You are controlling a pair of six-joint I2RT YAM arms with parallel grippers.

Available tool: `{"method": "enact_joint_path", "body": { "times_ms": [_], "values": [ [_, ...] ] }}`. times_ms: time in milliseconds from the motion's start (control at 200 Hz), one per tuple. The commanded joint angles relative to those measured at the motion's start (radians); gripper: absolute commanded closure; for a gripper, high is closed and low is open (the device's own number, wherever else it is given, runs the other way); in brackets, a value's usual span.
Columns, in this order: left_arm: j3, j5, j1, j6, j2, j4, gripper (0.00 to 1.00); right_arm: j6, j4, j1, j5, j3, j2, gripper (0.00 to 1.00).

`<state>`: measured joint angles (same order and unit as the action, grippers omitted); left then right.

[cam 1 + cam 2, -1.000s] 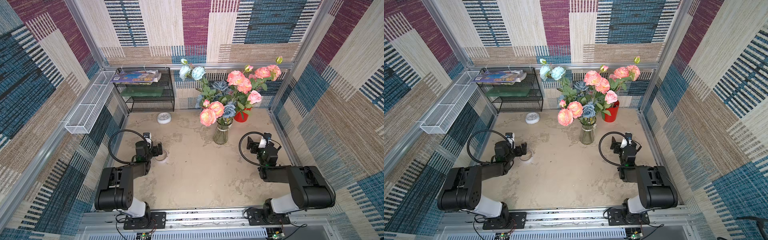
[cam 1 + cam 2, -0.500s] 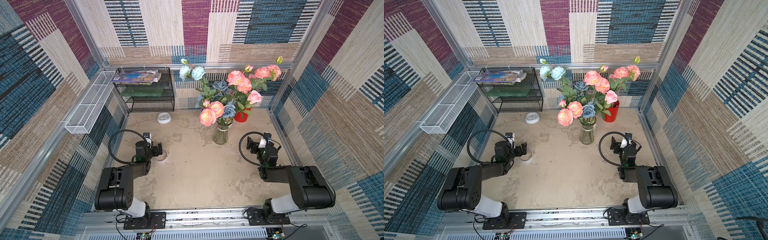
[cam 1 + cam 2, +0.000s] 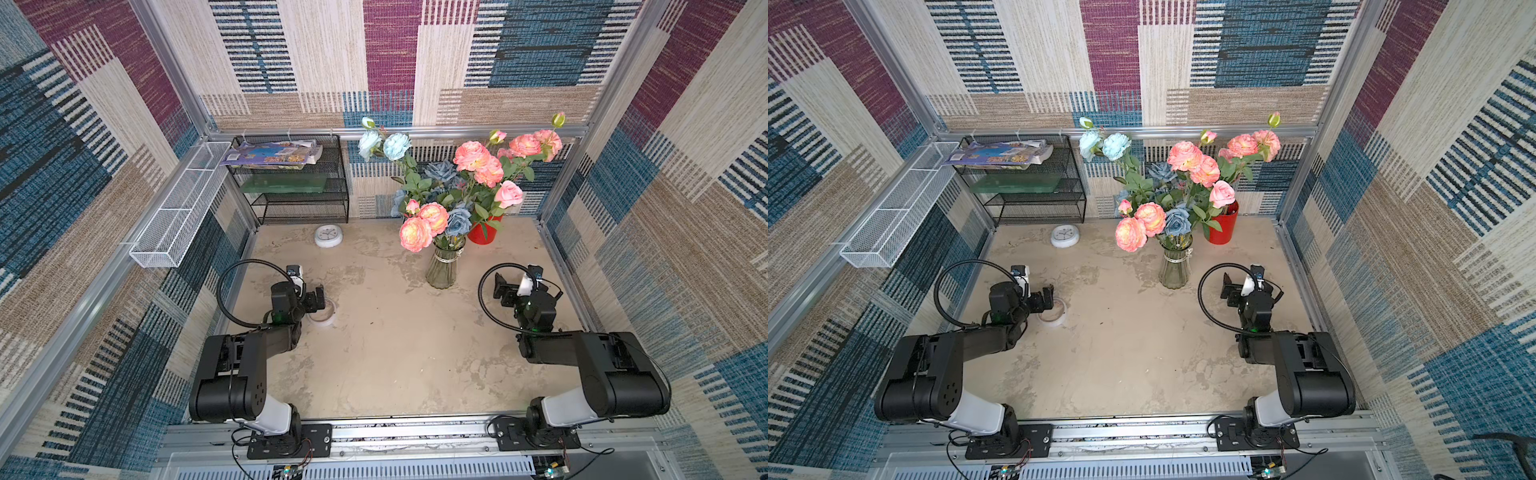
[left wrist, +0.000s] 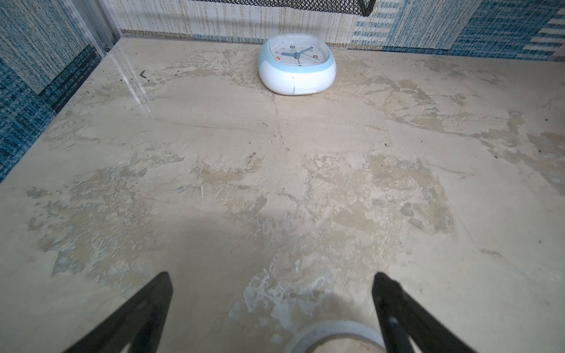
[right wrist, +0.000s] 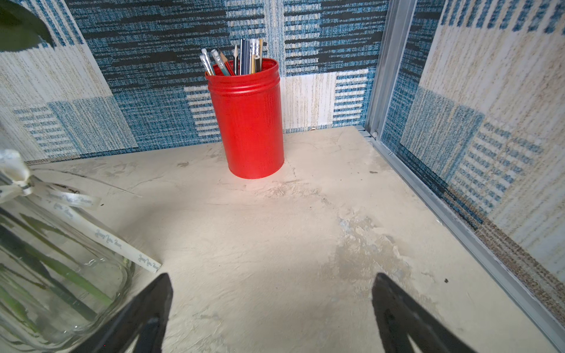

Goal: Pick out pink flowers from the vase
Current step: Pick up the flower from the vase.

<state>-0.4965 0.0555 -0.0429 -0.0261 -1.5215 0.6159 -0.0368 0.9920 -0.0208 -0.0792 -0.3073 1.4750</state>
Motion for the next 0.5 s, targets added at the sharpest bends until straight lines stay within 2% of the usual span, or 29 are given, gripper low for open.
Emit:
{"method": "enact_joint_path", "body": {
  "times_ms": [0, 30, 50, 150, 275, 356, 496],
  "values": [
    [0.000, -0.009, 0.004, 0.034, 0.006, 0.012, 0.00, 0.011, -0.038, 0.001, 0.023, -0.033, -0.012, 0.04],
    [-0.011, -0.017, 0.006, 0.031, 0.013, 0.008, 0.00, 0.015, -0.075, 0.003, 0.005, -0.056, -0.017, 0.04],
    [-0.032, -0.019, 0.006, 0.030, 0.022, -0.057, 0.00, 0.013, -0.133, 0.008, -0.025, -0.090, -0.020, 0.04],
    [-0.157, -0.029, 0.009, 0.034, 0.063, -0.296, 0.02, -0.055, -0.506, 0.013, -0.133, -0.339, 0.016, 0.04],
    [-0.175, -0.126, 0.048, 0.007, 0.156, -0.344, 0.02, -0.147, -0.749, -0.028, -0.028, -0.542, 0.095, 0.04],
    [-0.212, -0.133, 0.060, -0.036, 0.226, -0.419, 0.01, -0.188, -0.806, -0.044, 0.025, -0.577, 0.093, 0.04],
    [-0.250, -0.087, 0.082, -0.127, 0.314, -0.516, 0.00, -0.266, -0.725, -0.068, 0.164, -0.482, -0.030, 0.04]
  ]
}}
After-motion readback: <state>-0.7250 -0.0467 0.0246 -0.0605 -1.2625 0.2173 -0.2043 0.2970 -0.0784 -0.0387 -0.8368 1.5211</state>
